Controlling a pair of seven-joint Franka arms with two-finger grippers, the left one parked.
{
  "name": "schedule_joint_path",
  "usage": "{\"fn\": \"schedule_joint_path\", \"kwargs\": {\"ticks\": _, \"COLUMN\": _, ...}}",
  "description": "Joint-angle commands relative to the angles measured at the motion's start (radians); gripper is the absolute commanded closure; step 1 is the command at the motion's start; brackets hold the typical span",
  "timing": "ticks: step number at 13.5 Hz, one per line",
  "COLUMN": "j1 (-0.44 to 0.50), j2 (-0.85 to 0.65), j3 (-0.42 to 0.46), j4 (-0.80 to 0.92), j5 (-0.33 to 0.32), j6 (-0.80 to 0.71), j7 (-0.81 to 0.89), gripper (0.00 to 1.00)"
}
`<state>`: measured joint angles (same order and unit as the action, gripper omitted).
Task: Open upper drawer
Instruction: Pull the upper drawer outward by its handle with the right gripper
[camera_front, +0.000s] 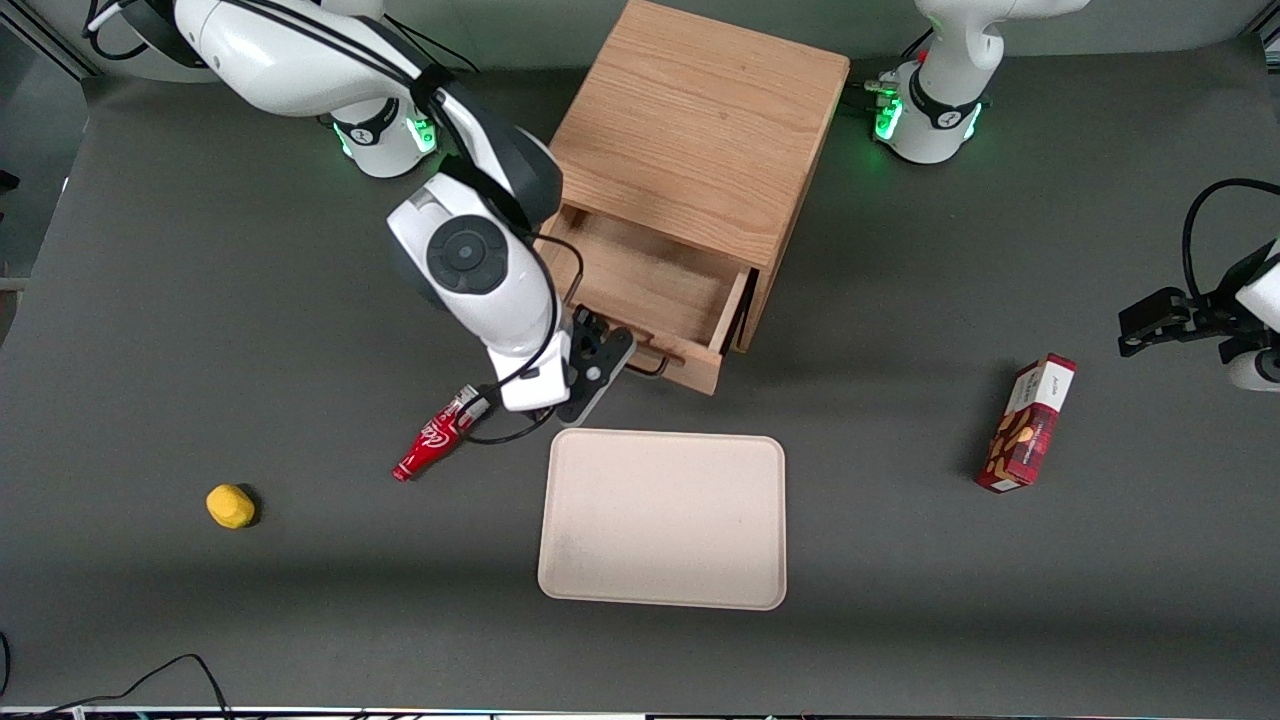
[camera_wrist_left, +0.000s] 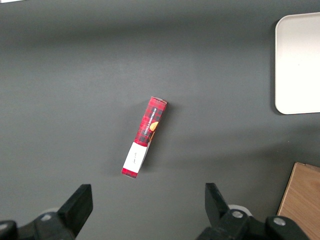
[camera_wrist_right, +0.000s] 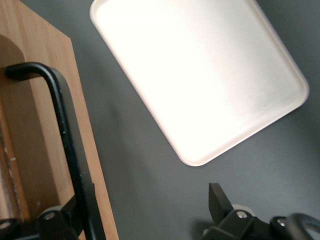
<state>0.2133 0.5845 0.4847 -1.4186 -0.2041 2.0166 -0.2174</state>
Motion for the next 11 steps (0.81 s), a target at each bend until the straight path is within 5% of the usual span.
{"fn": "schedule_joint_path", "kwargs": {"ticks": 1, "j1": 0.009, "j2": 0.028, "j3": -0.055, "j4": 0.049, "j5": 0.006, "j6": 0.046, "j7": -0.054, "gripper": 0.00}}
{"fn": "schedule_joint_path", "kwargs": {"ticks": 5, "j1": 0.011, "j2": 0.054, "j3": -0.115, "j4": 0.093, "j5": 0.008, "j6": 0.065, "j7": -0.099, "gripper": 0.00}}
{"fn": "schedule_joint_path", "kwargs": {"ticks": 11, "j1": 0.003, "j2": 0.087, "j3": -0.184, "j4": 0.158, "j5": 0.192, "j6": 0.067, "j7": -0.188, "gripper": 0.00}}
